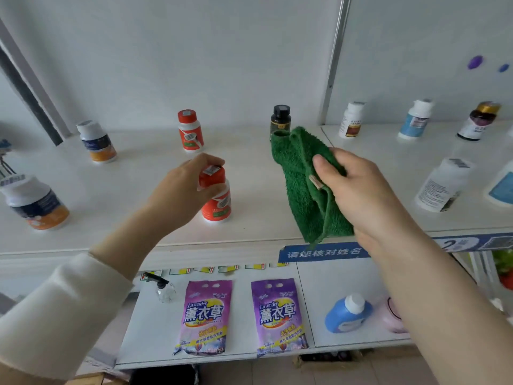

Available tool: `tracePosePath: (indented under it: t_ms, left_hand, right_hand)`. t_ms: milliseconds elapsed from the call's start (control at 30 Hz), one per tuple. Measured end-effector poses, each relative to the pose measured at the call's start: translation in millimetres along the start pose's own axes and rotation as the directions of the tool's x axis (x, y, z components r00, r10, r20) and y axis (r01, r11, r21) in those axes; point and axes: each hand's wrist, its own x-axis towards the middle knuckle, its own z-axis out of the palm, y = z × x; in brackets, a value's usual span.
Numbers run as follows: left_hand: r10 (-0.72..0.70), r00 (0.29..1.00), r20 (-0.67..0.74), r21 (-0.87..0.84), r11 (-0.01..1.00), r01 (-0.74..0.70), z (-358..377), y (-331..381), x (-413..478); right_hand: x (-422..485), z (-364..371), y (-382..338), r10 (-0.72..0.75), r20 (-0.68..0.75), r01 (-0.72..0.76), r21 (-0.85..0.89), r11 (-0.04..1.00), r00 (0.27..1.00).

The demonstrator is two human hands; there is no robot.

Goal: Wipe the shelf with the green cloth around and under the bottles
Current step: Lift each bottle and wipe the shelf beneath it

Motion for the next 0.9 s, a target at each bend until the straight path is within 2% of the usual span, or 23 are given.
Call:
tracePosePath:
  t_ms: [67,133,200,267,300,367,433,500,600,700,767,900]
  left_hand:
    - [-0.035,0.999,-0.011,0.054,0.998,0.036,4,5,-1]
    - [-0.046,0.997,-0.056,0.119,0.992,0.052,7,12,-3]
    - [0.017,0.982,-0.189,0.178,0.984,0.017,14,27,-6]
    - [0.101,0.955,-0.278,0.159,0.986,-0.058,26,56,-7]
    - [0.14,0.954,-0.266,0.138,0.985,-0.106,35,71,-6]
    - [0.17,0.975,-0.146,0.078,0.984,-0.16,55,98,1]
    - [0.133,0.991,-0.006,0.008,0.991,-0.133,76,112,12]
    - [0.082,0.995,0.062,-0.042,0.996,-0.079,91,116,23]
    - [0.035,0.998,0.056,-0.113,0.993,-0.028,95,111,33]
    - [0.01,0.999,-0.045,-0.163,0.986,-0.017,72,102,48]
    - [0.001,0.991,-0.132,-0.164,0.986,-0.023,46,97,60]
    - [0.024,0.955,-0.295,-0.11,0.992,-0.059,0,87,73]
  right_hand:
    - [11,-26,-6,0.008,0.024,-0.011,0.1,0.995,1.0]
    - [23,-53,-6,0.011,0.04,-0.015,0.121,0.993,0.999]
    - [35,-75,-1,0.019,0.021,-0.021,0.102,0.995,1.0]
    - [47,-88,9,0.028,-0.013,-0.027,0.071,0.997,1.0]
    - [53,-92,15,0.038,-0.023,-0.037,0.046,0.998,0.999]
    - [65,-95,28,0.054,-0.036,-0.055,-0.029,0.998,0.998]
    - [74,-95,40,0.062,-0.057,-0.069,-0.124,0.99,0.996]
    - [81,-94,53,0.037,-0.075,-0.053,-0.227,0.972,0.996]
    - [86,-85,80,0.007,-0.001,-0.007,-0.478,0.878,1.0]
    - [98,-71,113,0.033,0.166,0.106,-0.758,0.644,0.986]
    - [118,-58,118,0.025,0.212,0.156,-0.787,0.597,0.977]
    - [155,-16,111,0.072,0.322,0.218,-0.772,0.597,0.944]
